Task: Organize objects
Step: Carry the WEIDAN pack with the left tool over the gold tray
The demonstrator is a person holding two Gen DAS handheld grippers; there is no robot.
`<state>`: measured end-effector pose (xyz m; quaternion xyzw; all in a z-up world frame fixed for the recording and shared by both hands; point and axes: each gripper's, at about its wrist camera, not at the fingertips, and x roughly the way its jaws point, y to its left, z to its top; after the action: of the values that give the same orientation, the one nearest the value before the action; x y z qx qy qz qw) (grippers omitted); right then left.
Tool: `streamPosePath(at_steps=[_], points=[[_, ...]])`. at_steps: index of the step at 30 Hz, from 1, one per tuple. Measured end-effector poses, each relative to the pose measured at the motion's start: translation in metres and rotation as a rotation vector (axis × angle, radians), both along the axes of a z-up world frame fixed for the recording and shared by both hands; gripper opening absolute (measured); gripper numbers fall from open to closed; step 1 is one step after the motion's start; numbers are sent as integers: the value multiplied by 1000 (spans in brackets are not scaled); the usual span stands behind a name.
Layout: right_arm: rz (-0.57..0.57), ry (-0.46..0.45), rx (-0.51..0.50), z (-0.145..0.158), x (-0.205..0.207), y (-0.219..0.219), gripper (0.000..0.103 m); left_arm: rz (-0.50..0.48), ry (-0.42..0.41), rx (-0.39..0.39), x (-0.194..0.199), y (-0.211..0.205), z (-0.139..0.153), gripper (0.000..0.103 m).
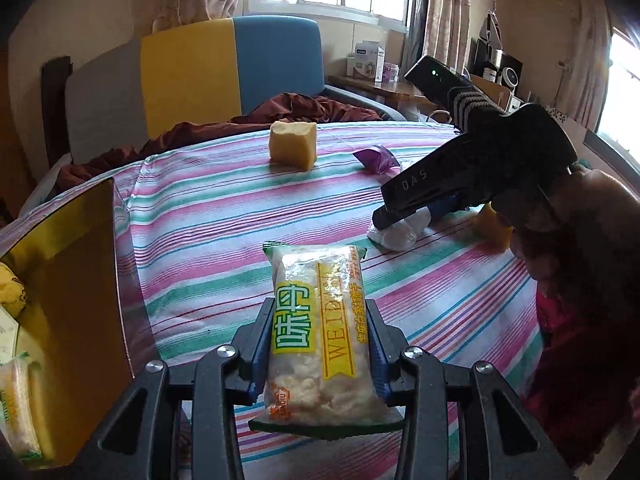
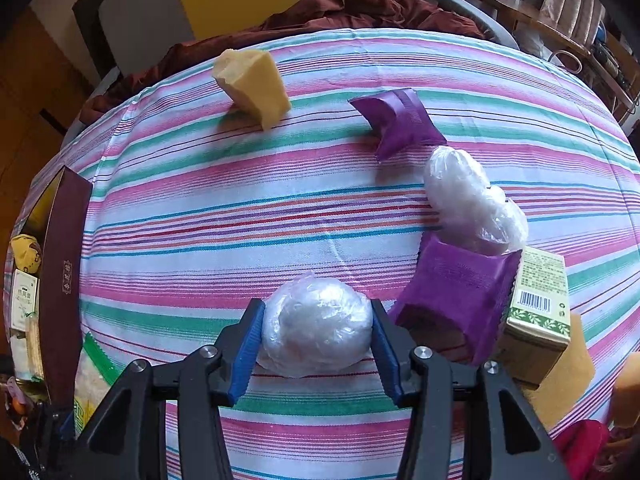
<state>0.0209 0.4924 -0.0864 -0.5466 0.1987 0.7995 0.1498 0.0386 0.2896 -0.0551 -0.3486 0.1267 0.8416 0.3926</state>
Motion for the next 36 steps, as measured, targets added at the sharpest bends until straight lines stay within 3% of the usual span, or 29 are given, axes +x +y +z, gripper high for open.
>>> streamPosePath(at_steps=[15, 25, 31, 36], points=[[-5, 4, 7, 0, -1, -1, 51, 65, 38, 48, -4, -28, 35, 41], [3, 5, 22, 1, -3, -3, 51, 158, 26, 60, -25, -63, 48, 41], [14, 4, 38, 3, -3, -6, 51, 256, -12, 63, -53, -110, 51, 42], [37, 2, 56, 4, -4, -11, 51, 400, -95, 96, -89, -169, 48, 42]])
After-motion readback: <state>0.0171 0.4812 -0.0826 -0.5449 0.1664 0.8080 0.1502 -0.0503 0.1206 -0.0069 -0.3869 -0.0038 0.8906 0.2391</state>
